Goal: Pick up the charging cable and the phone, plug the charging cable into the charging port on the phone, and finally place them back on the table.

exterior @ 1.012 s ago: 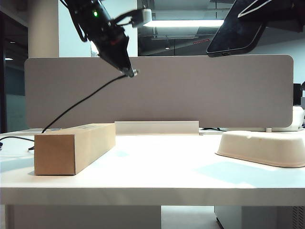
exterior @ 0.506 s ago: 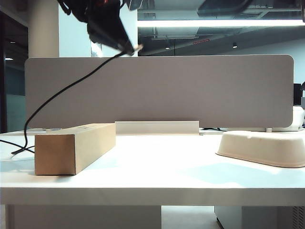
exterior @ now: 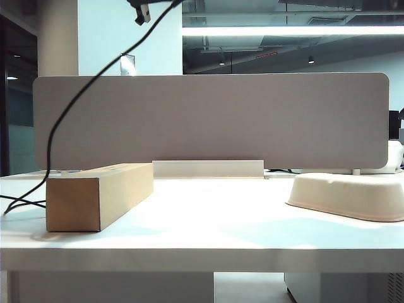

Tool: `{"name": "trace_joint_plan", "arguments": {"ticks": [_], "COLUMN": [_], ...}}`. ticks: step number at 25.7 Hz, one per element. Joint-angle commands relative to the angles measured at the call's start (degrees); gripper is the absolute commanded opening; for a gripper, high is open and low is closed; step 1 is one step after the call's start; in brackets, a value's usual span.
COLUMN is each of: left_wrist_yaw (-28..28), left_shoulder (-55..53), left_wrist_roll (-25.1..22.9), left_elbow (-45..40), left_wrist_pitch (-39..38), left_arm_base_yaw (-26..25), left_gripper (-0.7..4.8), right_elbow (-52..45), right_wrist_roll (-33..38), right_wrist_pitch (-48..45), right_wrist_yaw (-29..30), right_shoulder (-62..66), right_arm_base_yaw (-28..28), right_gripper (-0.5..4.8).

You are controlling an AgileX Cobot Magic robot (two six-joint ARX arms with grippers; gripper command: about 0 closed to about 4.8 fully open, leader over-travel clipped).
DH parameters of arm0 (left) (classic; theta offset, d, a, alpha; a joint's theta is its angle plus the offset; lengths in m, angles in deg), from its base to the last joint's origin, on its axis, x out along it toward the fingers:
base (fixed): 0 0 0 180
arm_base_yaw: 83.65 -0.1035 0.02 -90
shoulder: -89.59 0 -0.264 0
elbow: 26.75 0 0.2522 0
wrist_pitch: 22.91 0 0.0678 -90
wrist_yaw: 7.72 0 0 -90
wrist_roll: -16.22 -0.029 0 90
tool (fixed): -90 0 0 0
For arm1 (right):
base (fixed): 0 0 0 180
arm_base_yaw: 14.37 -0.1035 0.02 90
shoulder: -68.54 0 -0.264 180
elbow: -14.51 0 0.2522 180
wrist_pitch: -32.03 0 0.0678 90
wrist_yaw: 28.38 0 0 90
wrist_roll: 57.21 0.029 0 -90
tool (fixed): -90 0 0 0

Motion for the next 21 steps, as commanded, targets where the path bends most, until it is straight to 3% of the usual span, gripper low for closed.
{"name": "trace_joint_plan", "arguments": {"ticks": [1, 8, 21], "left_wrist_yaw": [-1.9, -2.6, -8.0], "left_shoulder": [0.3, 0.3, -0.6], "left_wrist_roll": [-0.3, -0.3, 0.4], "left_elbow": [0.3, 0.3, 0.3], "left_wrist_pitch": [-0.5, 0.8, 4.7], "left_arm_base_yaw": [2.0, 8.3, 9.1], "left_gripper": [-0.06, -0.06, -0.06], "right_elbow": [0.5, 0.5, 0.5], "right_wrist_roll": [3.3, 5.7, 6.8], "right_wrist_pitch": [-4.7, -4.7, -4.8], "right_wrist_yaw": [0.5, 2.0, 4.9], "right_shoulder": [-0.4, -0.4, -0.4], "right_arm_base_yaw": [-0.1, -0.1, -0.1], "right_gripper": [-0.09, -0.09, -0.09]}}
